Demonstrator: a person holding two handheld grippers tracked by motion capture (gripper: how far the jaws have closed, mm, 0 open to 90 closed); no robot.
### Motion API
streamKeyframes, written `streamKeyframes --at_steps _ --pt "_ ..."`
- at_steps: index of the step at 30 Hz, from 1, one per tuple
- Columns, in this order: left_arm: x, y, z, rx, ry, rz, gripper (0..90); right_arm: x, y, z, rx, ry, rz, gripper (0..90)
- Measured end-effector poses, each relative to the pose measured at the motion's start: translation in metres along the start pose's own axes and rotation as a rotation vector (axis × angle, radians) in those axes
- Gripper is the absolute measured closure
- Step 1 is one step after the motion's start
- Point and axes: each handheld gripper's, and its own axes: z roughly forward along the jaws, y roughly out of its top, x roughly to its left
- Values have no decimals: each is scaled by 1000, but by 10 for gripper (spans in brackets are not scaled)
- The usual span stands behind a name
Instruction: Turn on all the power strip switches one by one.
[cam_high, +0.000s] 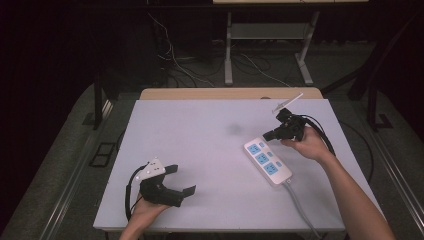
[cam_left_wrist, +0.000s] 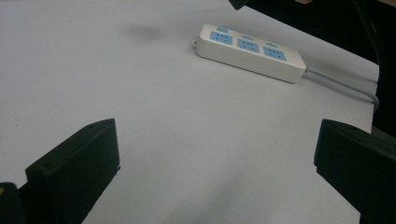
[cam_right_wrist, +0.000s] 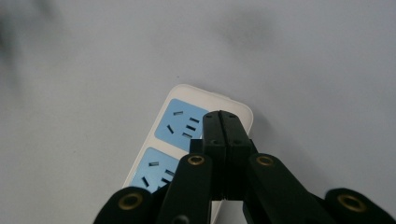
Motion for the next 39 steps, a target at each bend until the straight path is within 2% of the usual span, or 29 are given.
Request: streamKeyframes --at_steps 17,31,39 --pt "1 0 -2 -4 6 1 0 -8 1 14 13 -3 21 899" --pt "1 0 -4 -10 8 1 0 -7 3 30 46 0 10 899" --pt "1 0 -3 -7 8 2 0 -7 1 32 64 -1 0 899"
